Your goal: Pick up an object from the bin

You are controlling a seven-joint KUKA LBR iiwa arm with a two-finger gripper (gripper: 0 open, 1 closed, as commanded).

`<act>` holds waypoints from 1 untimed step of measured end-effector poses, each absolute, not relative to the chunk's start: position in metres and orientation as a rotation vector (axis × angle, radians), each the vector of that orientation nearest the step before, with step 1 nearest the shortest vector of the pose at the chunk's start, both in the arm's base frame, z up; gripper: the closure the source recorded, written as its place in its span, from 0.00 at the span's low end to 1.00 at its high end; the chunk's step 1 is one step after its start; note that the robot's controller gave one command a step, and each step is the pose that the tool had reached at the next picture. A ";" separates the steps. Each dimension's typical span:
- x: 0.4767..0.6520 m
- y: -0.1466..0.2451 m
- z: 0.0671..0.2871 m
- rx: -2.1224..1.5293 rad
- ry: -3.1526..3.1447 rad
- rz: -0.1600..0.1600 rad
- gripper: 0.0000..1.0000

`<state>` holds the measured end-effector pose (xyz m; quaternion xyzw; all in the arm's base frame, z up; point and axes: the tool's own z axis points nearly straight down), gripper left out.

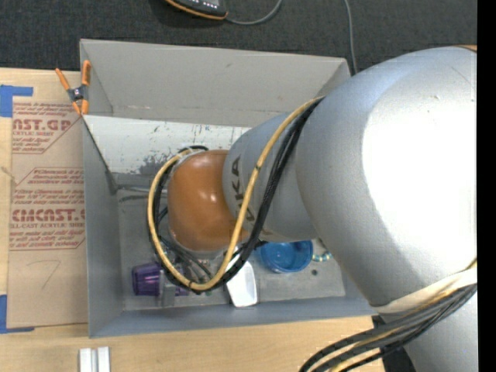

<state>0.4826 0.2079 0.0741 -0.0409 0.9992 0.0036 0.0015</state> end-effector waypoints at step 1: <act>0.481 0.207 0.093 -0.128 3.142 0.008 1.00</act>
Offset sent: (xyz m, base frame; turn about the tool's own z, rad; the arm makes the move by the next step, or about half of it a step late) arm -0.0018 -0.0007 0.0476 0.0001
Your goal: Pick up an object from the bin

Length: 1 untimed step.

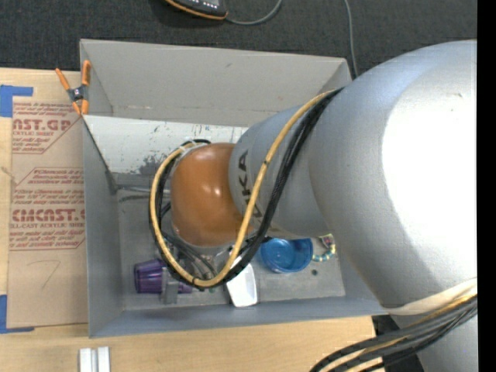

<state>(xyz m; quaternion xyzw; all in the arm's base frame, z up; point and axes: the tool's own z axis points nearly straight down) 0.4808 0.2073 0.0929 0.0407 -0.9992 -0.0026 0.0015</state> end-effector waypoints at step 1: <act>0.483 0.208 0.119 0.129 -3.143 -0.013 1.00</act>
Offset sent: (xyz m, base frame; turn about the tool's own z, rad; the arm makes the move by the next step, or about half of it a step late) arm 0.0010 0.0004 0.0454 -0.0002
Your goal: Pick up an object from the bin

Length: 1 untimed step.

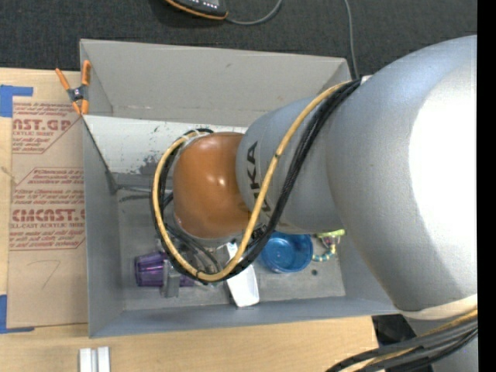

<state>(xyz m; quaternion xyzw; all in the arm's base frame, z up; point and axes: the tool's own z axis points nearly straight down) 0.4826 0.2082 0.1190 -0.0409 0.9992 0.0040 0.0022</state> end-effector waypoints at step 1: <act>0.483 0.209 0.128 -0.128 3.134 0.014 1.00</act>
Offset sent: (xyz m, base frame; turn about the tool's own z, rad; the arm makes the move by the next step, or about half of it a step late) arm 0.0006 0.0004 0.0522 0.0000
